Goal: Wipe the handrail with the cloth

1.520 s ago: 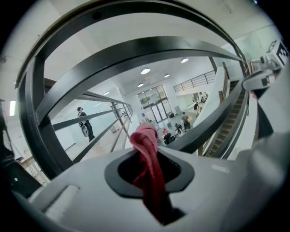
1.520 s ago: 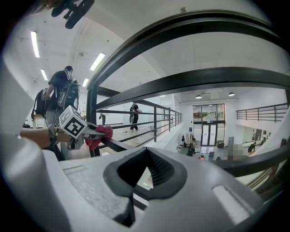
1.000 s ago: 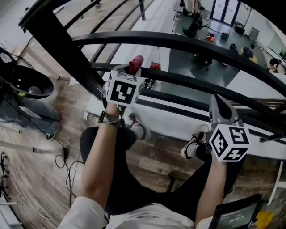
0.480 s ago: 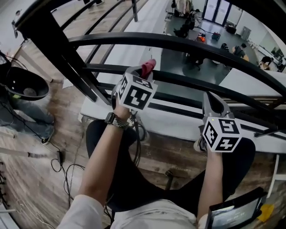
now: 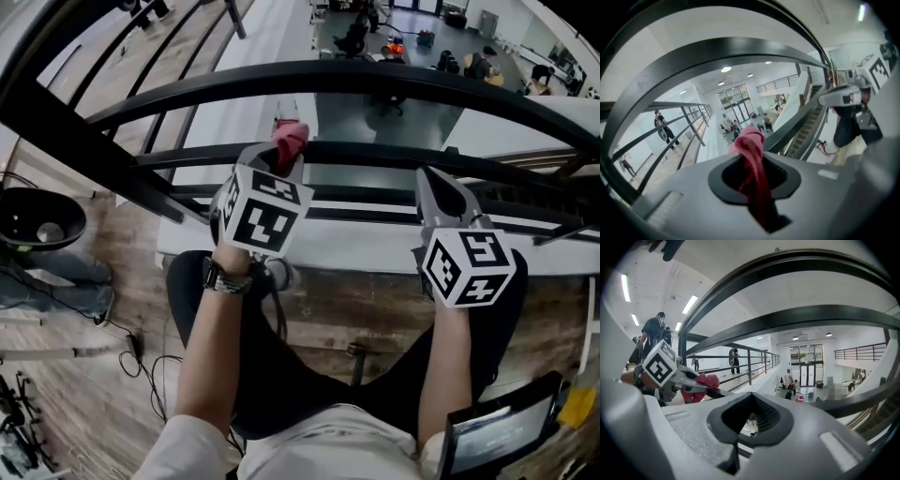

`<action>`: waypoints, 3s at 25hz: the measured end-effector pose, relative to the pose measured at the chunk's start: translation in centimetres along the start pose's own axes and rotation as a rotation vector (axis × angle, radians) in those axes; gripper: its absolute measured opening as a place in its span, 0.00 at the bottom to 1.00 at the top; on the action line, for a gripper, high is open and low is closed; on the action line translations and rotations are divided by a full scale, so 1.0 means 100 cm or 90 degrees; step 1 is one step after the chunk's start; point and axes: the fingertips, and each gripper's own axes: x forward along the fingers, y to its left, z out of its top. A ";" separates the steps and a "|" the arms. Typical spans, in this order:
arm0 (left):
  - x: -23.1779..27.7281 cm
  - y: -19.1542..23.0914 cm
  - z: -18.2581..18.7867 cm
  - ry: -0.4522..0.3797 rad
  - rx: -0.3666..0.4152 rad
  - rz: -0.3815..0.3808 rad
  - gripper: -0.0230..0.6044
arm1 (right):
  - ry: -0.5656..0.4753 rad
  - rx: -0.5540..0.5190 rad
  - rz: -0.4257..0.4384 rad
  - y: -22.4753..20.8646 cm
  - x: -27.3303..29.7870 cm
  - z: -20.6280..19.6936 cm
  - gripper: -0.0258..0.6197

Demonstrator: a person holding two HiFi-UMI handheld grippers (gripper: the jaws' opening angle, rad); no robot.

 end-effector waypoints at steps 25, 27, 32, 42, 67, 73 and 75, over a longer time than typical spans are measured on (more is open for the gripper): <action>0.009 -0.048 0.050 -0.057 -0.001 0.015 0.13 | -0.026 -0.042 0.036 -0.091 0.001 0.029 0.04; 0.015 -0.053 0.055 -0.048 0.000 0.009 0.13 | -0.022 -0.045 0.041 -0.098 0.003 0.027 0.04; 0.029 -0.083 0.077 -0.044 0.016 -0.020 0.13 | -0.015 -0.057 0.062 -0.102 0.007 0.026 0.04; 0.046 -0.140 0.115 -0.066 -0.004 -0.113 0.13 | -0.012 -0.067 0.083 -0.105 0.001 0.028 0.04; 0.030 -0.125 0.086 -0.371 -0.164 0.192 0.14 | 0.011 -0.083 0.160 -0.071 -0.002 -0.001 0.04; 0.022 -0.086 0.067 -0.346 -0.269 0.251 0.14 | 0.003 -0.103 0.196 -0.036 0.002 0.007 0.04; 0.019 -0.071 0.059 -0.340 -0.298 0.277 0.14 | 0.001 -0.110 0.207 -0.025 0.002 0.008 0.04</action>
